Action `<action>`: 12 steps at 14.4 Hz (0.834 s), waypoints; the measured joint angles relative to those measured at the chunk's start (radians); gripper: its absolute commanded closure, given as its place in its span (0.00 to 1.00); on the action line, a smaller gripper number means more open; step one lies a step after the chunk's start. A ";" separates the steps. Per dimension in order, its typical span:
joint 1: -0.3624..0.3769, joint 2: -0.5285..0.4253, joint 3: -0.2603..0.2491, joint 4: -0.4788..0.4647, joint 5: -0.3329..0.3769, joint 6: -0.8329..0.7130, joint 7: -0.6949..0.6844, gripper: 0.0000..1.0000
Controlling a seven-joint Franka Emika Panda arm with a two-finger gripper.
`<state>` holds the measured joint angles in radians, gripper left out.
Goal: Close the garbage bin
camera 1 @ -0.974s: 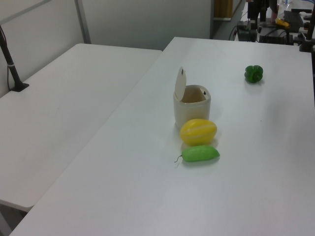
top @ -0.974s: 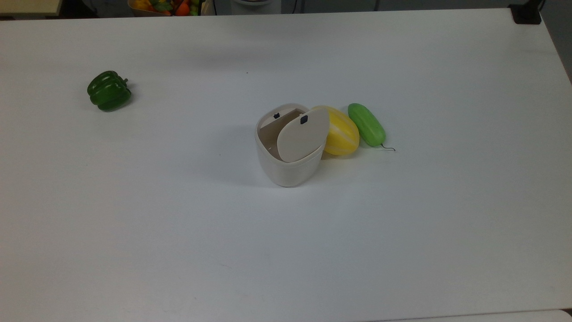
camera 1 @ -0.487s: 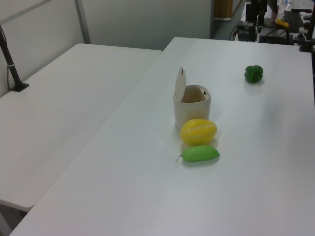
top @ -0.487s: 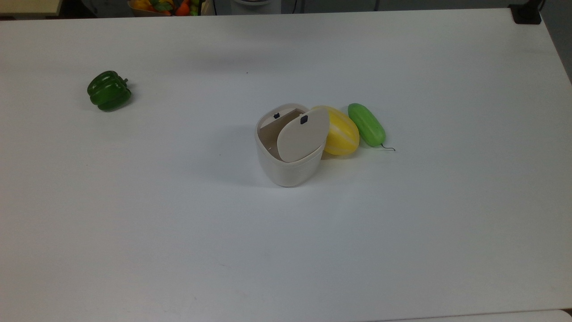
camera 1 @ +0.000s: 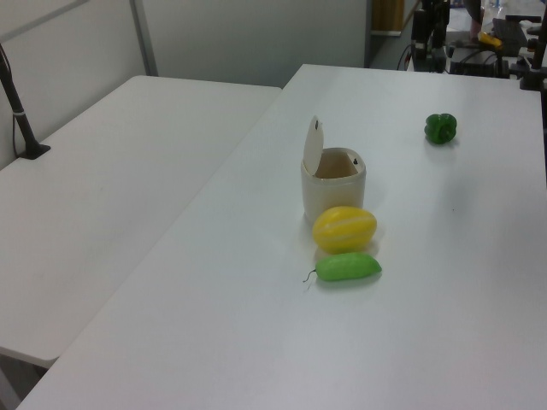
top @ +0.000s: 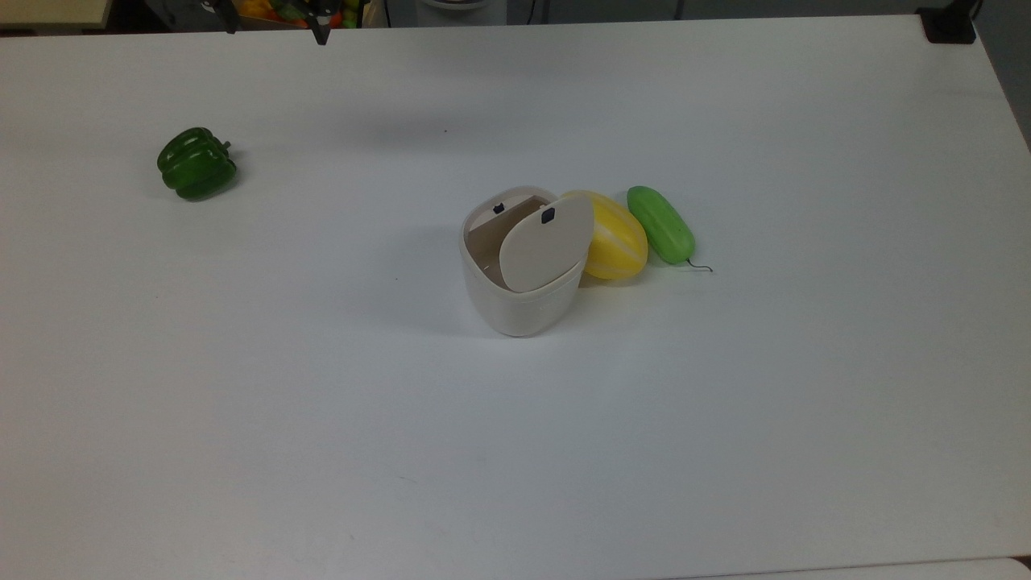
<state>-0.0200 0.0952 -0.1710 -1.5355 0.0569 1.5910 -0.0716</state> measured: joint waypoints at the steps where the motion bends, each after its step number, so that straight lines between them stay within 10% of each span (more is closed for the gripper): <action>1: 0.001 0.000 0.000 0.000 0.011 0.000 0.000 0.00; 4: 0.003 -0.003 0.000 0.003 0.040 0.000 0.000 0.12; 12: 0.010 -0.038 0.001 0.006 0.076 -0.065 -0.001 0.83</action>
<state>-0.0098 0.0569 -0.1699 -1.5297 0.1332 1.5257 -0.0730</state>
